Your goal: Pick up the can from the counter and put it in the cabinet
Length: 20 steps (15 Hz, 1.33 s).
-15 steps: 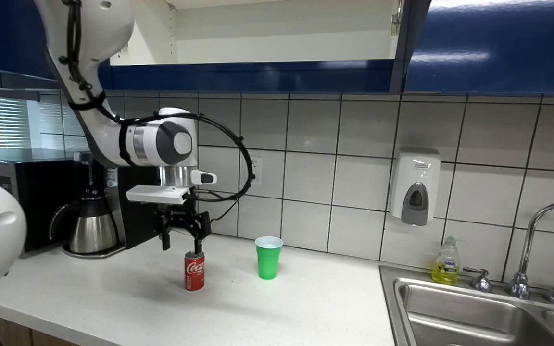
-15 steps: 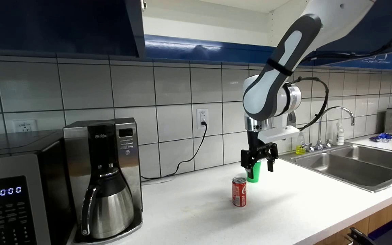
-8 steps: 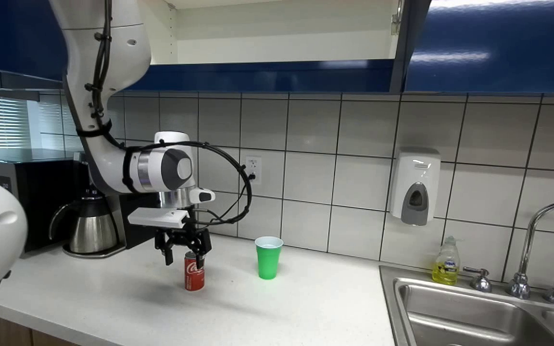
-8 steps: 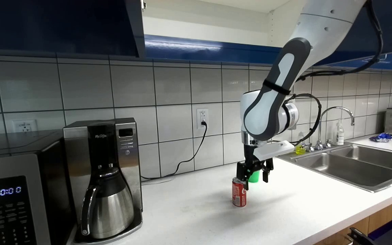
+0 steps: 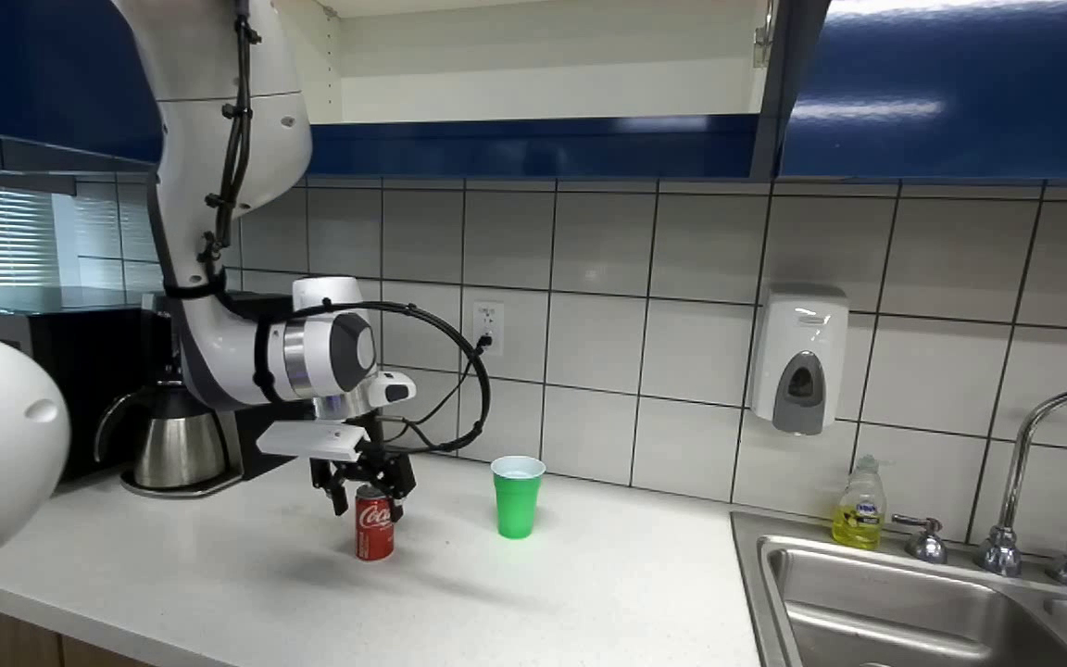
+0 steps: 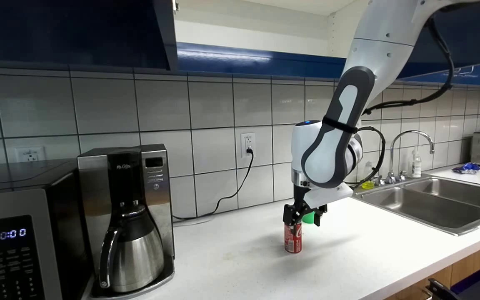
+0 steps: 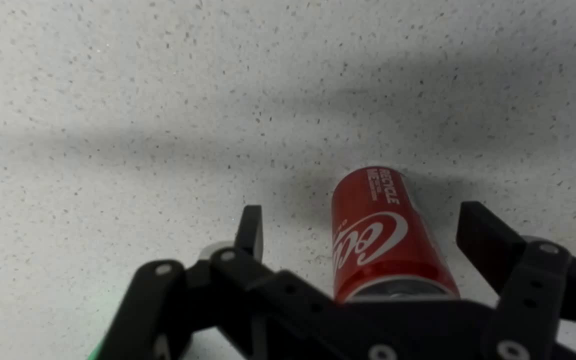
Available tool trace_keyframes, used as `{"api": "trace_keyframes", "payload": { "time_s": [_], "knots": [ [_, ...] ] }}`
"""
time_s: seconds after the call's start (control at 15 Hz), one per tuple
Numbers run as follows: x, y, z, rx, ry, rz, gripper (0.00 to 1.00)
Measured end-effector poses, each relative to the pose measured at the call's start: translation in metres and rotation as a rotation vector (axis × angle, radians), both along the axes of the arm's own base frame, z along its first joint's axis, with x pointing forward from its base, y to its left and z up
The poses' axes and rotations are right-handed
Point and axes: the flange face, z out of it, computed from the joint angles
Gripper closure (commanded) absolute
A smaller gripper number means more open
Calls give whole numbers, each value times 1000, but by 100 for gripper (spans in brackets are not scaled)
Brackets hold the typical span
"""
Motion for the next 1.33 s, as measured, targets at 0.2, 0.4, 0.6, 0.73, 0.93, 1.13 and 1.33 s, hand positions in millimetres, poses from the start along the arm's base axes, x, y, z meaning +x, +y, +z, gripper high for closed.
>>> {"api": "trace_keyframes", "payload": {
  "time_s": [0.2,0.4,0.6,0.73,0.93,1.13,1.33],
  "knots": [
    [10,0,-3,-17,-36,3,0],
    [17,5,-9,-26,-46,3,0],
    [19,10,-16,-25,-44,10,0],
    [21,13,-19,-24,-48,17,0],
    [27,15,-20,-22,-65,21,0],
    [33,13,-18,-22,-83,20,26],
    [38,12,-18,-25,-92,19,52]
  ]
}}
